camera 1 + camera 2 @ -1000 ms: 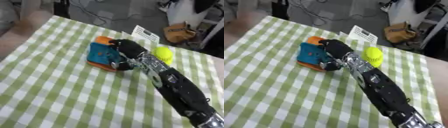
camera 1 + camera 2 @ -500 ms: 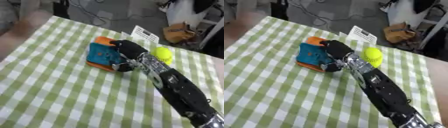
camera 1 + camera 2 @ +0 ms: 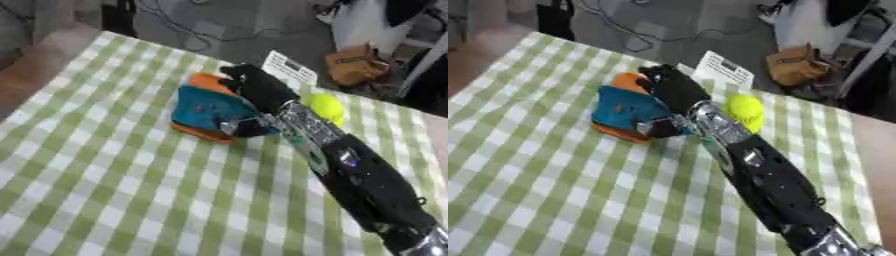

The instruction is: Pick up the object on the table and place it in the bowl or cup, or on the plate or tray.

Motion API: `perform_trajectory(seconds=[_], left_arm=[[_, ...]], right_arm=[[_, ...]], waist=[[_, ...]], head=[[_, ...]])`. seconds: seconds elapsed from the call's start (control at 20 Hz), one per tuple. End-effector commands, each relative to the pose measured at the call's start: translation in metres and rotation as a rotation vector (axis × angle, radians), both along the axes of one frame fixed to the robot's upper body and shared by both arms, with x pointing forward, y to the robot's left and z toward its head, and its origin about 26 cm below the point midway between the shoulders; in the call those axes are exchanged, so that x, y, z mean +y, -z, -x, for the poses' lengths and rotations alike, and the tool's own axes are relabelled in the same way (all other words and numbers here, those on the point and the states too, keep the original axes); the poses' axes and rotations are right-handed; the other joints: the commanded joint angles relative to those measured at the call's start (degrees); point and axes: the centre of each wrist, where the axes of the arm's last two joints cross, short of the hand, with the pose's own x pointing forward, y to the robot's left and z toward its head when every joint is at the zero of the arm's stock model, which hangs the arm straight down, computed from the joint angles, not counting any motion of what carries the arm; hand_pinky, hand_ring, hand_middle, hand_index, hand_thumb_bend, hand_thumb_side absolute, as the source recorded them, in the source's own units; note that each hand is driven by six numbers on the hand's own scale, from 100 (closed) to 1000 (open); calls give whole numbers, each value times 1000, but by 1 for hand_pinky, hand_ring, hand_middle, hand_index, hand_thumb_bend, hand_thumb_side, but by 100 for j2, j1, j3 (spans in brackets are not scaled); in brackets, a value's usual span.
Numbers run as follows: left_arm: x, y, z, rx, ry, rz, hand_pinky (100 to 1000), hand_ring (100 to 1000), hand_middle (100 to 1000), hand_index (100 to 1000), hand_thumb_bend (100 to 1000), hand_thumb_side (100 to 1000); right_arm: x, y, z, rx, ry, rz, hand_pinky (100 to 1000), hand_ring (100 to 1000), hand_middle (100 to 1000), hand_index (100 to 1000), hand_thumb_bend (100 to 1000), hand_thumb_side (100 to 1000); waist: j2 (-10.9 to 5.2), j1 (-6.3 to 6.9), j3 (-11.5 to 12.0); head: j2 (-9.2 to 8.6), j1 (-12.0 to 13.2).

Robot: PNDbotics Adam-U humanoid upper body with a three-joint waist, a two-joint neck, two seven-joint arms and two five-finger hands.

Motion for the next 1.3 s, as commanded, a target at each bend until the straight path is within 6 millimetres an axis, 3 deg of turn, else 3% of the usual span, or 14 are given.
perform_trajectory(seconds=[0.05,0.3,0.4,0.45,0.8,0.85,0.9,1.0,1.1,1.3], left_arm=[[0,-6,5,-26,2,-1,687,720,749,819,226,789],[3,-4,5,-17,-13,0,687,723,751,820,220,779],[8,-2,4,-12,-34,1,686,724,752,820,217,776],[10,-1,4,-10,-48,1,686,723,752,820,211,774],[40,14,4,19,-233,7,686,720,750,820,201,777],[44,16,4,23,-255,10,685,719,750,820,169,719],[48,18,4,28,-282,15,685,719,750,820,198,777],[55,23,4,36,-326,21,685,717,749,820,192,780],[62,28,4,42,-366,22,685,715,748,820,185,783],[73,41,3,60,-429,23,684,708,743,817,181,798]], right_arm=[[-7,-25,9,-237,16,-8,1000,1000,987,979,484,578],[-3,-36,25,-425,-16,-39,1000,1000,963,969,453,537],[-3,-41,35,-423,-36,-43,972,966,947,961,417,513],[-2,-43,41,-410,-48,-49,891,930,929,960,350,465],[-7,-43,98,-178,-172,-249,783,850,875,948,178,464],[-7,-43,106,-138,-191,-288,768,837,862,945,137,468],[-7,-40,114,-95,-220,-320,767,836,861,945,135,468],[-9,-37,128,-37,-266,-367,752,821,847,939,118,470],[-14,-29,133,-17,-308,-437,666,747,769,893,100,452],[-22,-10,136,-15,-399,-602,598,684,703,844,100,455]], waist=[[-136,22,-32],[-294,89,-219],[-371,122,-367],[-406,138,-445],[-630,344,-1306],[-645,372,-1401],[-656,428,-1545],[-679,522,-1757],[-686,639,-1975],[-654,856,-2354]], head=[[-90,-31],[-80,-40],[-53,2],[-30,37],[166,643],[197,724],[239,846],[309,1029],[376,1205],[489,1468]])
